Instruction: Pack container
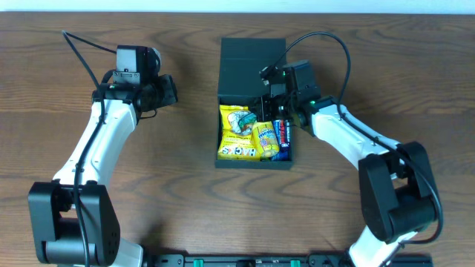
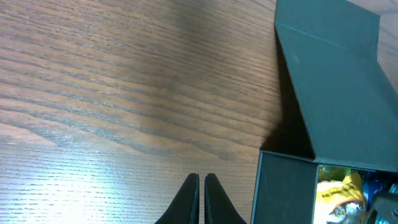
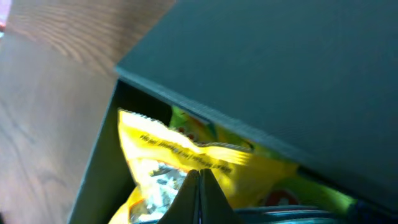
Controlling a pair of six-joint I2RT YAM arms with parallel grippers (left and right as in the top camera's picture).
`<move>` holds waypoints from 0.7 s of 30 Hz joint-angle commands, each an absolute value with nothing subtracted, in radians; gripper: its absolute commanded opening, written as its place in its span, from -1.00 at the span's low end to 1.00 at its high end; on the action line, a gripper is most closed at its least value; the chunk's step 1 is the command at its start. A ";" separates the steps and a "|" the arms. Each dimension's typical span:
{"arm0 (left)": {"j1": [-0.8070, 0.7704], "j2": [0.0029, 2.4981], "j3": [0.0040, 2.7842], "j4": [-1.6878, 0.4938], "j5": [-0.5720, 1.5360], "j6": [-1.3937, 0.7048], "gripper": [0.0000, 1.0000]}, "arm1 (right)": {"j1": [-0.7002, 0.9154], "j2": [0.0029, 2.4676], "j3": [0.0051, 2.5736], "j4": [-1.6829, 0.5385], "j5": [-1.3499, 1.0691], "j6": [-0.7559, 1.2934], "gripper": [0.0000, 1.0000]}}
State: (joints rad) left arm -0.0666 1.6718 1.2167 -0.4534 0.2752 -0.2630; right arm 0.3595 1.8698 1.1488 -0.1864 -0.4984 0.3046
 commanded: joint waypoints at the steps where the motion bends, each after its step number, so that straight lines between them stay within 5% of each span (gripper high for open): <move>1: -0.064 1.676 1.225 -0.459 0.282 -0.270 -0.88 | 0.366 1.881 1.158 -0.181 -0.449 0.325 -0.97; 9: -0.064 1.675 1.225 -0.479 0.281 -0.257 -0.88 | 0.367 1.799 1.176 -0.195 -0.516 0.292 -0.98; 14: -0.064 1.676 1.225 -0.502 0.279 -0.239 -0.88 | 0.368 1.605 1.176 -0.429 -0.512 0.051 -0.98; 21: -0.064 1.676 1.225 -0.501 0.279 -0.239 -0.88 | 0.391 1.591 1.175 -0.638 -0.513 0.055 -0.98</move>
